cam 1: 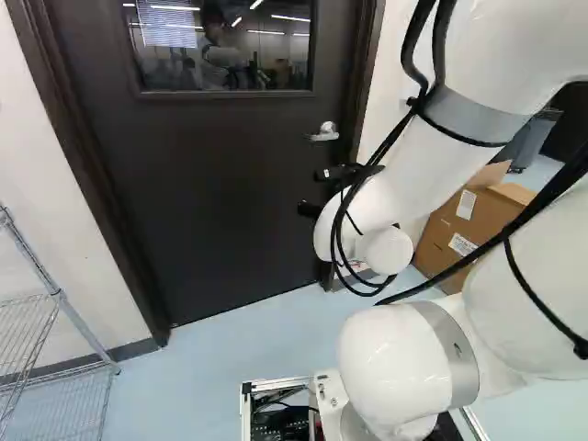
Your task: Open the door and move inside
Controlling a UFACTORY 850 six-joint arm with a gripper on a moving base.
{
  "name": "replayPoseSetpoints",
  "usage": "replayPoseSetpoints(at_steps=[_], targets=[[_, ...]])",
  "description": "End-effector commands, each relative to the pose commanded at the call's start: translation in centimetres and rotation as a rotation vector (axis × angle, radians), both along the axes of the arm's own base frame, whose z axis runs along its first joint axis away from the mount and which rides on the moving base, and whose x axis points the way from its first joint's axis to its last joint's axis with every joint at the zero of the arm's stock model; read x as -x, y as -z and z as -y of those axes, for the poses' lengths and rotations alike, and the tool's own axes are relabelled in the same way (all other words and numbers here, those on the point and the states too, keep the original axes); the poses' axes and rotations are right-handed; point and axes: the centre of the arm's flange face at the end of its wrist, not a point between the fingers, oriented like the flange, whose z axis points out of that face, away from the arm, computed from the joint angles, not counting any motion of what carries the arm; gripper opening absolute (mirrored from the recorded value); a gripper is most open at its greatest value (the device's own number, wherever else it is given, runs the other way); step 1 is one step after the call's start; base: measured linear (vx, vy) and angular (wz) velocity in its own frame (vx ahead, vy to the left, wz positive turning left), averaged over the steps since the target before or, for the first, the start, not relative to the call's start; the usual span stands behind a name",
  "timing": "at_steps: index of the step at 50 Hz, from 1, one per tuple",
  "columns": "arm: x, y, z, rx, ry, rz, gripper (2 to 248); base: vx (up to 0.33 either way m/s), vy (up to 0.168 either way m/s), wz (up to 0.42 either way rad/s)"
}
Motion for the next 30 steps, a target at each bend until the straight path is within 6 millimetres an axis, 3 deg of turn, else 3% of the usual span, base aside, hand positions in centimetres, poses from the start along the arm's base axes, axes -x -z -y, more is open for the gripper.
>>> replayPoseSetpoints(at_steps=[30], targets=[[0.00, 0.00, 0.00, 0.000, 0.000, 0.000, 247, 0.154, -0.001, -0.018]])
